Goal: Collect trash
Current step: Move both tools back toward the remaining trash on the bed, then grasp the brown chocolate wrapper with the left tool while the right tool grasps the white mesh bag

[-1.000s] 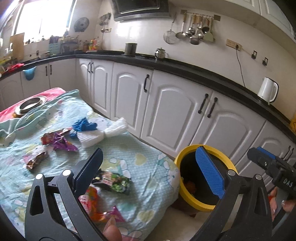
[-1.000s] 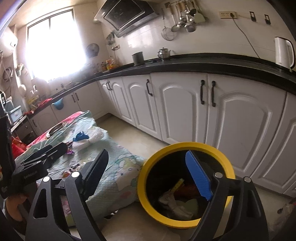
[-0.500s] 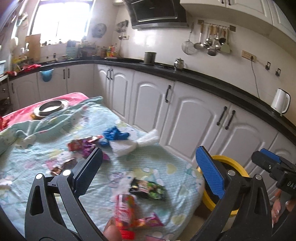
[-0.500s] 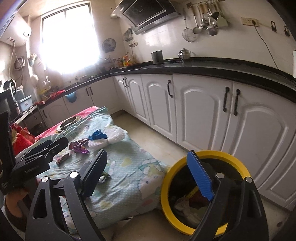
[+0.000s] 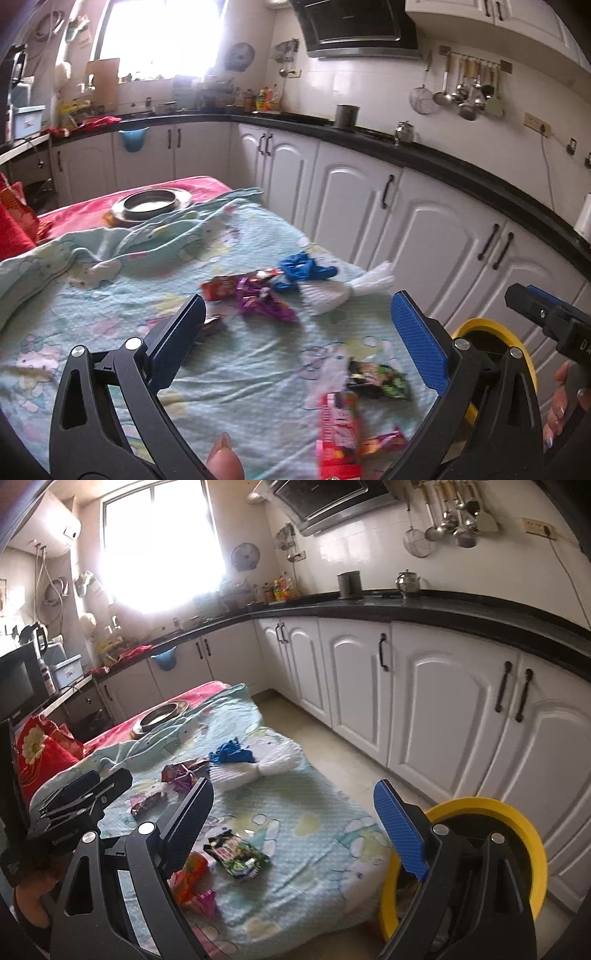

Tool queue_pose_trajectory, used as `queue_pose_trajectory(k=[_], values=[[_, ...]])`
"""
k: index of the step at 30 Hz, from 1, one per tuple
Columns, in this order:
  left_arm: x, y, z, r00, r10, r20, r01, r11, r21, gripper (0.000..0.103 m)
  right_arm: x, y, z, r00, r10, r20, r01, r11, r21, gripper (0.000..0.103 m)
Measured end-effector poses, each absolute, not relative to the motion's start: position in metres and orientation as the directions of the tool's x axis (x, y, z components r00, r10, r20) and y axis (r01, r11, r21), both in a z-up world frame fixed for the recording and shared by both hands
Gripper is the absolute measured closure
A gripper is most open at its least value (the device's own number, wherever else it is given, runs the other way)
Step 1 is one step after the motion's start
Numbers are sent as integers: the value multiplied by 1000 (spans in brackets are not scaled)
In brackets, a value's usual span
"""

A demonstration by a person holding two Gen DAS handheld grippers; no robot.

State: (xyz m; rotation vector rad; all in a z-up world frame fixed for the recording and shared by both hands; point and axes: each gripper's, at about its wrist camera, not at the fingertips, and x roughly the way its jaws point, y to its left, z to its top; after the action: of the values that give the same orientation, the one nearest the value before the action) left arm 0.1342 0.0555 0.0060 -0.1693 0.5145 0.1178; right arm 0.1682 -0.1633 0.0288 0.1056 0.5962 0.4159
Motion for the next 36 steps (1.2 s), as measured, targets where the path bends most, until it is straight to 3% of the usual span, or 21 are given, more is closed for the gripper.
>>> queue_pose_trajectory(k=[20, 27, 36], values=[[157, 128, -41, 765, 146, -627, -260, 961, -94, 11, 252, -107, 0, 685, 399, -610, -347, 914, 208, 17], [171, 141, -56, 731, 119, -672, -246, 964, -97, 11, 281, -94, -17, 656, 386, -649, -327, 920, 216, 17], [186, 149, -75, 698, 66, -713, -226, 965, -132, 28, 311, -78, -39, 628, 346, -697, -287, 936, 206, 18]])
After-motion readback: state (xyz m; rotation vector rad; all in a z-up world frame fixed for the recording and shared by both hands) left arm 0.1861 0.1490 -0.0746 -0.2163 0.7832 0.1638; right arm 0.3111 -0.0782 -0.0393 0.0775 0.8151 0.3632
